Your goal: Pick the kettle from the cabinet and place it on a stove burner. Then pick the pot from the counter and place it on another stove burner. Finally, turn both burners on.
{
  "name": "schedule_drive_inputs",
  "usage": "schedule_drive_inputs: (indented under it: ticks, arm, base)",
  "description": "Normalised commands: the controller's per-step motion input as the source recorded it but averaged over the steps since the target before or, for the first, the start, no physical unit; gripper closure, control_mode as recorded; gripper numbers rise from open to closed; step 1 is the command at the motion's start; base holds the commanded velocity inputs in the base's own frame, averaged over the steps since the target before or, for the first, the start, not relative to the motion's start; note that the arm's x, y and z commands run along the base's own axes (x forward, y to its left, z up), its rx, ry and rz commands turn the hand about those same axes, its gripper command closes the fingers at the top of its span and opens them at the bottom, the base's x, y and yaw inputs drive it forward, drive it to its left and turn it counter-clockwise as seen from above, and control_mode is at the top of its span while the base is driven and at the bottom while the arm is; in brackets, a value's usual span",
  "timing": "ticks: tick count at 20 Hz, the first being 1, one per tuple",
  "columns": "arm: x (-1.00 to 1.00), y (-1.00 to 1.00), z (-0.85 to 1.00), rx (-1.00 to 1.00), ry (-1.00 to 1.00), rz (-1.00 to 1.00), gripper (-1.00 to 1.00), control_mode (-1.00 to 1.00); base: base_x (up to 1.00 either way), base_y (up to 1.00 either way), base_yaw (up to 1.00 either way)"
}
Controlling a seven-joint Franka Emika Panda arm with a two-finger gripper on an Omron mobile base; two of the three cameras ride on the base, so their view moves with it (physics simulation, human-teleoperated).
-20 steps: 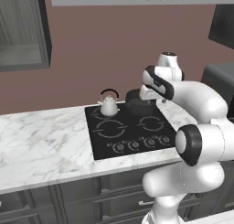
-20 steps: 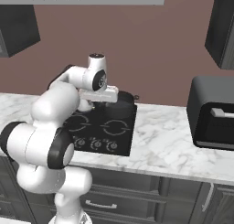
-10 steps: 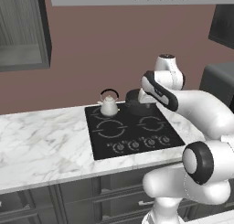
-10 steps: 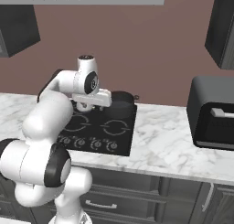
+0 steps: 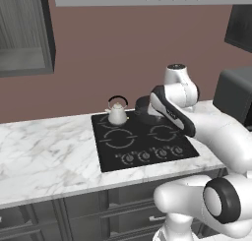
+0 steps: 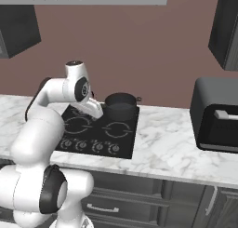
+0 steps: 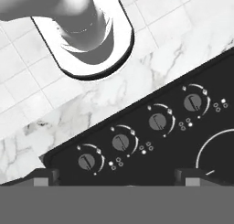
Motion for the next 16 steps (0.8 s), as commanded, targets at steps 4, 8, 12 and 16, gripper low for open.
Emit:
schedule_drive_inputs:
  ticks: [4, 8, 12, 16]
  arm:
    - [-0.32, 0.12, 0.0, 0.0, 0.0, -0.39, -1.0, -1.0]
    - [-0.22, 0.02, 0.02, 0.0, 0.0, -0.21, -1.0, -1.0]
    - [-0.12, 0.0, 0.0, 0.0, 0.0, 0.02, -1.0, -1.0]
    - [-0.12, 0.02, 0.0, 0.0, 0.0, 0.13, -1.0, -1.0]
  base:
    - [0.0, 0.0, 0.0]
    - [0.0, 0.0, 0.0]
    - [0.0, 0.0, 0.0]
    - [0.0, 0.0, 0.0]
